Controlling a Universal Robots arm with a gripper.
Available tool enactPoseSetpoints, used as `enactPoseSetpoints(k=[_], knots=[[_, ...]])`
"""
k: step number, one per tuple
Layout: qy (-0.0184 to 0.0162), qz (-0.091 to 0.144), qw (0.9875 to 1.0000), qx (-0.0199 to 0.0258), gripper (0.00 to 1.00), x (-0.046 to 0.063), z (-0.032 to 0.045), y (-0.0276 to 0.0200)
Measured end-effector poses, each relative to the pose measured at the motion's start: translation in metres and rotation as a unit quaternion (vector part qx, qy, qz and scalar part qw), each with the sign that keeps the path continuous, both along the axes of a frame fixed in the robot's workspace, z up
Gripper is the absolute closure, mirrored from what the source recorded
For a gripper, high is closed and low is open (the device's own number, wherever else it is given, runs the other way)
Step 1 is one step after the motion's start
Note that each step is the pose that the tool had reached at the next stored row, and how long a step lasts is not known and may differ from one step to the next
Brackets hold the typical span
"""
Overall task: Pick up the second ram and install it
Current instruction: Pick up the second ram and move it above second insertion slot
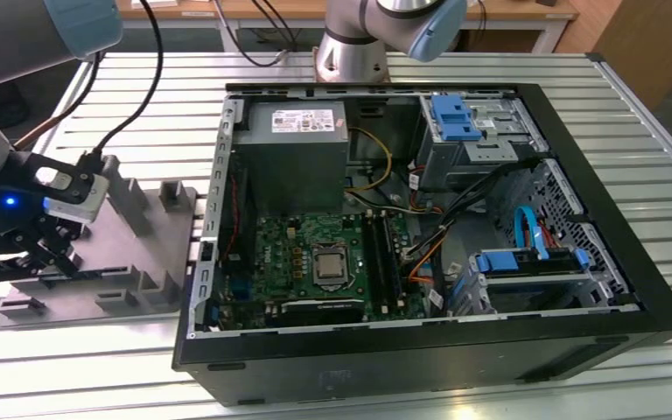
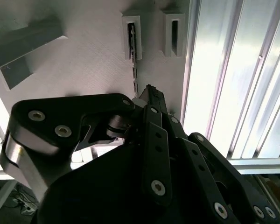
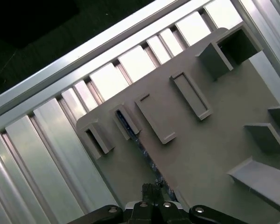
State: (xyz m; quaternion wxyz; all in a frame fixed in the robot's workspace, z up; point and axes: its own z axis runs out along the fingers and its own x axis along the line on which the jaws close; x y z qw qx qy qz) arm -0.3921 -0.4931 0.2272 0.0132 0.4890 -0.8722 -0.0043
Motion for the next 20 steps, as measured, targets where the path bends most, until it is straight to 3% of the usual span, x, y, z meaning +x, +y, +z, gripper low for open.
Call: enactPoseSetpoints(k=[10, 20], knots=[[0.0000, 0.036, 0.9994, 0.0000, 0.90, 0.0000, 0.0000, 0.0000], [0.0000, 0.069, 0.9976, 0.0000, 0.90, 0.0000, 0.0000, 0.0000]])
